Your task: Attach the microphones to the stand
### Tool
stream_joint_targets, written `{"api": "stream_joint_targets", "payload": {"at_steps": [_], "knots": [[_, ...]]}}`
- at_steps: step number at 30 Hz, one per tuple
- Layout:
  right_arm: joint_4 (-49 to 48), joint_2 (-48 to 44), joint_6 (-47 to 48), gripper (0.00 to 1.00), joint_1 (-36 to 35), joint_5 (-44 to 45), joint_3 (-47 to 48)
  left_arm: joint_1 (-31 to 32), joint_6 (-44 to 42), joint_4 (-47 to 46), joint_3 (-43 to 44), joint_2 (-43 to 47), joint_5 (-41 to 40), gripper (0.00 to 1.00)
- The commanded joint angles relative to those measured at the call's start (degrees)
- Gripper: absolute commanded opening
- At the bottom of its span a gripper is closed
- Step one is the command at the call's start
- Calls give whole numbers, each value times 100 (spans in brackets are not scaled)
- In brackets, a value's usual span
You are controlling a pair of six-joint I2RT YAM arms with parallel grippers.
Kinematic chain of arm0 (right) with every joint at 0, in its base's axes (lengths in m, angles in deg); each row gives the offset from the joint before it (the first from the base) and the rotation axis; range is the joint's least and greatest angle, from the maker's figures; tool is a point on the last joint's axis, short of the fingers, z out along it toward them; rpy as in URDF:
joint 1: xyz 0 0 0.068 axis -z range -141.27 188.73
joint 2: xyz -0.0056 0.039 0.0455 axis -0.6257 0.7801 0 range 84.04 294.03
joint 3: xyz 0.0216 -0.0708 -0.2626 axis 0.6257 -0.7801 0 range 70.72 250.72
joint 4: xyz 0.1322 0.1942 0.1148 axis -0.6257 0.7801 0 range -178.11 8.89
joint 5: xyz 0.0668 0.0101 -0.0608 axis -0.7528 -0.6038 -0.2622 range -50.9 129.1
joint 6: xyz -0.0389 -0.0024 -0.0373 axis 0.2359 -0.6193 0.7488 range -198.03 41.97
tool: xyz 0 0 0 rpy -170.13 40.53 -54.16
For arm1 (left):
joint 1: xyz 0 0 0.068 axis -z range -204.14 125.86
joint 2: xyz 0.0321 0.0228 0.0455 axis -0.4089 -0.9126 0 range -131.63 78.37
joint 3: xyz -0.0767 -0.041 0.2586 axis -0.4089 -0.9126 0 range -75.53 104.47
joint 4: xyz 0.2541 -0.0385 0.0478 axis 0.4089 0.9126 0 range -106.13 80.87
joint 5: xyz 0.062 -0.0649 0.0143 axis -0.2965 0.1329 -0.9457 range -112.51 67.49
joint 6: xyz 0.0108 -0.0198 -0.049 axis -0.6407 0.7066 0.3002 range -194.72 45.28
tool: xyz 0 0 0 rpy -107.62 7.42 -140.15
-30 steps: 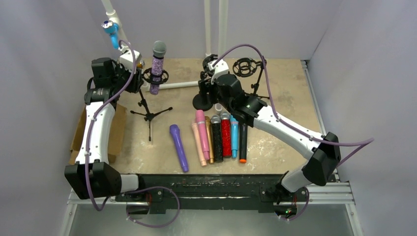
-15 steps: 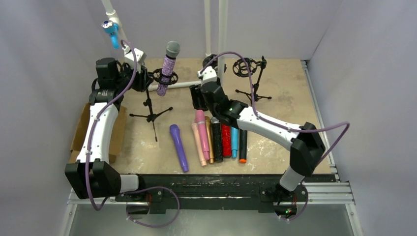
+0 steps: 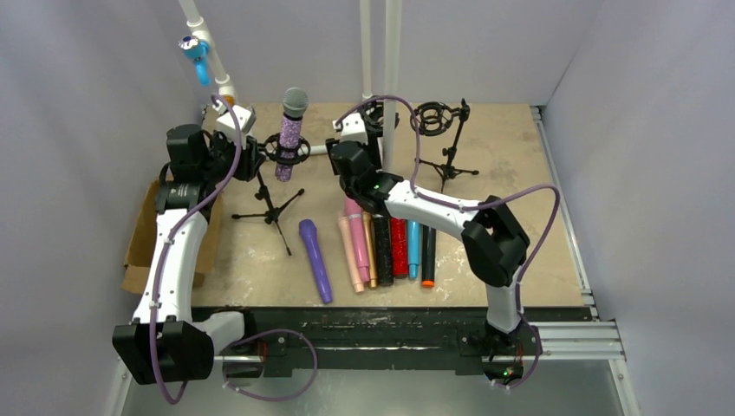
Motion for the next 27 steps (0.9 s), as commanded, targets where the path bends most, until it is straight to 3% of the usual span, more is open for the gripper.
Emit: {"api": "stream_joint_targets", "payload": {"at_steps": [1,5,11,21,27], "knots": [[-1066,232,629,71,-6,469,219,55,-64,1018,-417,-171,-81,6],[-1383,510,927,62,-6,523,315,42,-199,1061,-539,-105,-78,6],[-1718,552,1243,35,-6,306,230,49,-347,1038,-793,-9,-109,6],[-1551,264,1023,0,-21,-312,222,31,-315,873,-957,23,-89,6],[-1439,7,675,0,-153,-737,194,8,-237,806,-930,28,-135,6]]}}
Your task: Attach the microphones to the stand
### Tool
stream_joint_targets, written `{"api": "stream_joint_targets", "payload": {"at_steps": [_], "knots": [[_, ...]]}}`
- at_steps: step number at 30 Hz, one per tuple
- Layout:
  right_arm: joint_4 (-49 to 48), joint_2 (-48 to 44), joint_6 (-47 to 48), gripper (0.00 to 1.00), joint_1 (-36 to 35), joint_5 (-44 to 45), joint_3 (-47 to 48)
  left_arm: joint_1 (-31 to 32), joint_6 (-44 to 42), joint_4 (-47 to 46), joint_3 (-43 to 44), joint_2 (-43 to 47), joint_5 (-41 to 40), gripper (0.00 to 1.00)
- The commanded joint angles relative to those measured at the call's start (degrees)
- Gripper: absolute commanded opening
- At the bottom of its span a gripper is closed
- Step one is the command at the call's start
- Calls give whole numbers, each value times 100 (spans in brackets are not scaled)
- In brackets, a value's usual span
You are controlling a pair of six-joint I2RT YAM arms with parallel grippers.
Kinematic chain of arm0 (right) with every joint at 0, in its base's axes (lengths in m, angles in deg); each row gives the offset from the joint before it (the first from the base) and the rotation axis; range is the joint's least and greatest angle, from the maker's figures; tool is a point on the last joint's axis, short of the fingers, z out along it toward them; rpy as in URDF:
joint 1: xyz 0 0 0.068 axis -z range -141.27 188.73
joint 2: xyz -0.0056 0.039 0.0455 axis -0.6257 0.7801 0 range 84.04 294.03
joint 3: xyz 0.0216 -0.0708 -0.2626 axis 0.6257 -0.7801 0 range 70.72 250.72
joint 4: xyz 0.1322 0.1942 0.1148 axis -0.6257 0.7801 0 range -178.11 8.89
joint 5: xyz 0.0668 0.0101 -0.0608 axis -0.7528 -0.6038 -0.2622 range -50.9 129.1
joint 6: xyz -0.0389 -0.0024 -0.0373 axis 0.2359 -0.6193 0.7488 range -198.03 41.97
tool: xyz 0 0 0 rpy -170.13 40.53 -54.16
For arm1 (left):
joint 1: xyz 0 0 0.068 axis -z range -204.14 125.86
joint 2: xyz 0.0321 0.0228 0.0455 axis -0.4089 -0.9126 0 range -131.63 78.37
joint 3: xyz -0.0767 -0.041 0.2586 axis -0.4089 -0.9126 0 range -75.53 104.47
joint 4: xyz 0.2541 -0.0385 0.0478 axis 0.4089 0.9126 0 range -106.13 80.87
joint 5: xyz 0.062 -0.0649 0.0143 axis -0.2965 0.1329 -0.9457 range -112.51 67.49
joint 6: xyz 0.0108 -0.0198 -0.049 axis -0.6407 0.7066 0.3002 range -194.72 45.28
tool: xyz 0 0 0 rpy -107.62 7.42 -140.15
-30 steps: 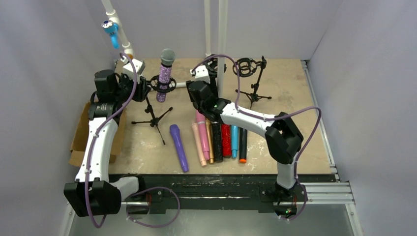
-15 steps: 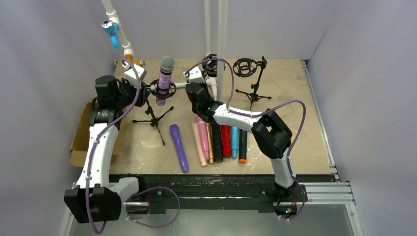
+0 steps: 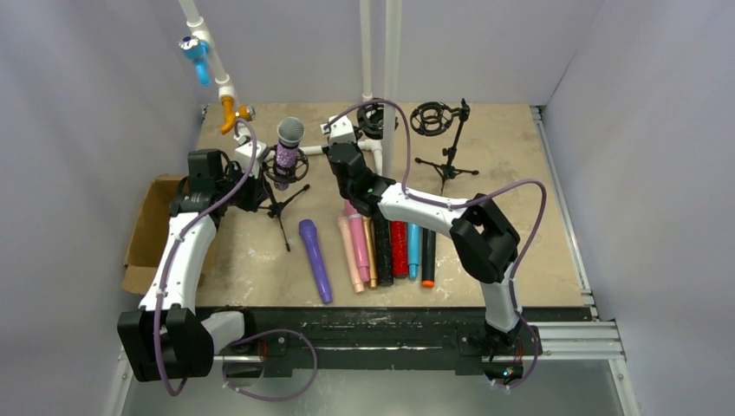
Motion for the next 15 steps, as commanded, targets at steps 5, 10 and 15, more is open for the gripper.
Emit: {"api": "stream_joint_targets", "payload": {"at_steps": [5,10,15], "knots": [[-45,-604,-273,0,-248,-411,-17,6,159,50,144,81,101,6],[40,-669,-447,0,-286,-346,-177,-10,369,188,317,158,55,27],[187,-670,-536,9,-287,-73,-223,-66,638,249,507,444,-90,50]]}}
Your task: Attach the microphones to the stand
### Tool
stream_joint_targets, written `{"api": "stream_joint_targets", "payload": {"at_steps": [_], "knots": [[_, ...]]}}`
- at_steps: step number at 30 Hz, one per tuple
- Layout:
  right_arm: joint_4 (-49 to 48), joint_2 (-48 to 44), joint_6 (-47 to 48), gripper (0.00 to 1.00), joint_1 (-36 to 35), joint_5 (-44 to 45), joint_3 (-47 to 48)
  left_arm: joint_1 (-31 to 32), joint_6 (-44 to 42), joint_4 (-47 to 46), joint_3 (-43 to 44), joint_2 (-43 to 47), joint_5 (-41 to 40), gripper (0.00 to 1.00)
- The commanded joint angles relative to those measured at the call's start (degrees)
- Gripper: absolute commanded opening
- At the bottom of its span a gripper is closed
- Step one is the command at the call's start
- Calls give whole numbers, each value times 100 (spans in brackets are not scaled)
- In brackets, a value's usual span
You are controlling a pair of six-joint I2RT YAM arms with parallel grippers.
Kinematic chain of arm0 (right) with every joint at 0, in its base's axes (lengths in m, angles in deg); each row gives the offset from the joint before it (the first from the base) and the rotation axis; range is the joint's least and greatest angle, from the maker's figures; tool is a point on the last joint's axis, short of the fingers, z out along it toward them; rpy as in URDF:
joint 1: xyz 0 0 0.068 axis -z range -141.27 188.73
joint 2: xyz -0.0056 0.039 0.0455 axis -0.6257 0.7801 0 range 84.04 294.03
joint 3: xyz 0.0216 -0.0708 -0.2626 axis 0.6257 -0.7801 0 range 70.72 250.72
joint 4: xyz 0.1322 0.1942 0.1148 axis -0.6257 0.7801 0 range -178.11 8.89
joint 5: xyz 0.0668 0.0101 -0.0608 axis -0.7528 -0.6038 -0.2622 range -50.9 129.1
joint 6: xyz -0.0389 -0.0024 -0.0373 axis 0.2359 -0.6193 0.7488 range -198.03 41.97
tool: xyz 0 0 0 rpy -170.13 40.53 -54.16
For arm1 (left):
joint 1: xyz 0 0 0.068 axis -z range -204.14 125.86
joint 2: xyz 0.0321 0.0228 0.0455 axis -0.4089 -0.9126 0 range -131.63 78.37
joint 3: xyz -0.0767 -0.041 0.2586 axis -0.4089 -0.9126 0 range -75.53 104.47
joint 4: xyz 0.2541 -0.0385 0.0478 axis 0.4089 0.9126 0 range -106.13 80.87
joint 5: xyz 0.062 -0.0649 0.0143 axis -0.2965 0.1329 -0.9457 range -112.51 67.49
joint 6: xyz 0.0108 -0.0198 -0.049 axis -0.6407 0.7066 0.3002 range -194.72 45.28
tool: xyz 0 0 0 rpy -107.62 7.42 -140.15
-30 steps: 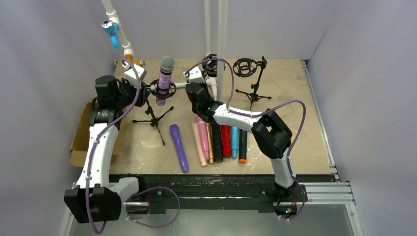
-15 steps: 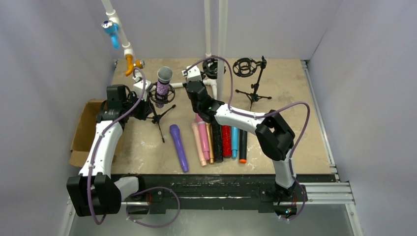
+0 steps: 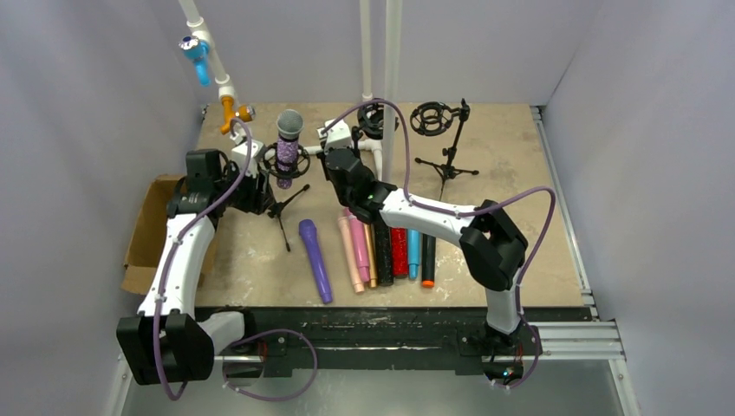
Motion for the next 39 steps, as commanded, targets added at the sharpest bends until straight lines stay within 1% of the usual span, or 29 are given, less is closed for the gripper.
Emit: {"api": "stream_joint_targets", "payload": {"at_steps": [1,4,6,10,16,20,22,25,28,31,34,36,39], "knots": [[102,-209,-157,14,8,306,-75,-85,422,-4,442,446,-58,51],[157,-189,-208,28,16,399,-87,-177,577,71,535,642,63,53],[149,-134,-177,43,50,498,-49,-258,689,64,524,764,158,53],[119,28,-232,56,203,508,20,-526,917,-176,369,968,296,53],[-3,404,-223,58,447,512,336,-850,1002,-550,239,751,769,53],[-70,592,-125,58,491,598,543,-1100,975,-1155,-65,668,1474,48],[-181,692,9,58,500,727,584,-1124,926,-1472,-302,667,1713,48],[-118,828,63,58,525,1009,716,-1118,856,-1554,-400,500,1953,48],[-114,699,-70,59,522,1159,527,-1124,778,-1709,-557,379,2068,49],[-190,462,-230,63,424,1172,161,-1124,624,-1907,-743,313,2178,49],[-240,362,-233,66,281,1463,-19,-1124,535,-1983,-790,230,2249,49],[-245,395,-262,67,255,1721,13,-1131,504,-2033,-812,168,2364,49],[28,622,-408,68,328,2089,333,-1152,589,-2272,-947,147,2615,49]]}}
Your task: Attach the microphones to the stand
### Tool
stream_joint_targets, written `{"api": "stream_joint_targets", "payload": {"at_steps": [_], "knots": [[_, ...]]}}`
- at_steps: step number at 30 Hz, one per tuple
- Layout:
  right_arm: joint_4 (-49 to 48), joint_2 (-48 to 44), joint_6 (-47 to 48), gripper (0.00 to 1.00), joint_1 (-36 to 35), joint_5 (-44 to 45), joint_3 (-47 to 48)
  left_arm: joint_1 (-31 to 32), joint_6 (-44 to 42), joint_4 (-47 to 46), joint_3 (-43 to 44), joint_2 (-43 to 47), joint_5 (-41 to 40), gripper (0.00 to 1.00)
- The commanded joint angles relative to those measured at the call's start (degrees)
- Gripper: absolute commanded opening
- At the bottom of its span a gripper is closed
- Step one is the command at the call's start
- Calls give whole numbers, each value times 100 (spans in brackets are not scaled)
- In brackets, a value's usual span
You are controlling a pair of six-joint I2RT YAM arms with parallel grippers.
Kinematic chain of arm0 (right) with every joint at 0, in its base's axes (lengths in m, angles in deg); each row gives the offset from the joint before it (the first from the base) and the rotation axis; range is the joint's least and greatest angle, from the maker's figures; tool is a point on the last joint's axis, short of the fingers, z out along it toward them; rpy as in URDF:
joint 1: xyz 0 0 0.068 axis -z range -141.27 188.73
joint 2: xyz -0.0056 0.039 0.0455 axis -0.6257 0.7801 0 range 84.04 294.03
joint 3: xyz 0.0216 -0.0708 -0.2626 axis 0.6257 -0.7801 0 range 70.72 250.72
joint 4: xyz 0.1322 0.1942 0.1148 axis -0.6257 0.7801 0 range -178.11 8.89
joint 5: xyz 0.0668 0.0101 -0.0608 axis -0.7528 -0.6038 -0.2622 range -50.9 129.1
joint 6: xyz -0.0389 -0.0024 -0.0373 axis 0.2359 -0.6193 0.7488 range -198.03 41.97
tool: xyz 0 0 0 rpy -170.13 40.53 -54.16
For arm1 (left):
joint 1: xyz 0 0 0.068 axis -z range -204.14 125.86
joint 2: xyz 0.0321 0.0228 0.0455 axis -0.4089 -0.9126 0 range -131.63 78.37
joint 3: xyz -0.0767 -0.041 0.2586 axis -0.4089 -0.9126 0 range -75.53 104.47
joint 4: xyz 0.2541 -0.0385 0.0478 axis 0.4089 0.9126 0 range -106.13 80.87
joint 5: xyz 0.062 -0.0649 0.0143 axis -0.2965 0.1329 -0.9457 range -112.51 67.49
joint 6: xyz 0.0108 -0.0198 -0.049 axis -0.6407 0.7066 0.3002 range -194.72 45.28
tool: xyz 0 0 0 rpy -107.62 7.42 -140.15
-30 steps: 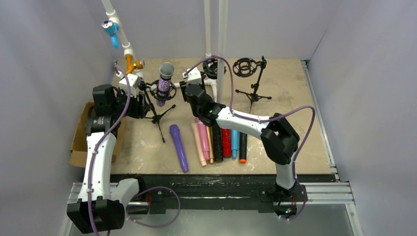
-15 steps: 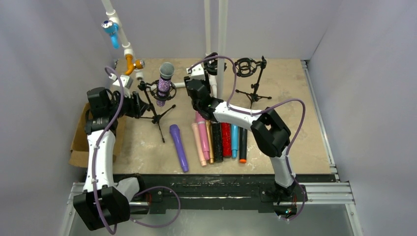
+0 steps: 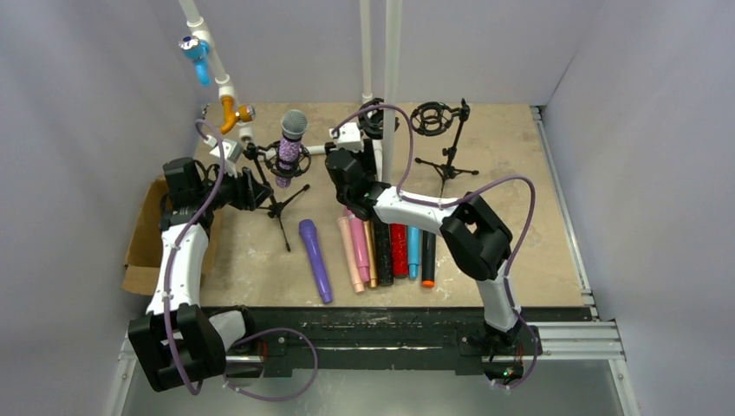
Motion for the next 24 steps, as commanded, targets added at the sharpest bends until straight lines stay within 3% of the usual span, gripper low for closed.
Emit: {"api": "stream_joint_targets", "payload": {"at_steps": [1,3,10,14,17,24], "knots": [[86,-4,-185,69,55,702,398,-80,-87,-720,-228,-11,684,49],[39,153,-109,70,143,704,558,-78,-212,-950,-432,5,897,49],[226,713,-112,71,329,617,1129,-83,-425,-1127,-566,-279,505,48],[-32,923,85,66,364,387,1217,-84,-598,-1237,-616,-460,406,46],[-290,962,217,54,374,212,1144,-81,-712,-1253,-616,-589,502,43],[-934,496,287,12,334,-386,480,-74,-977,-1265,-653,-772,633,40]]}}
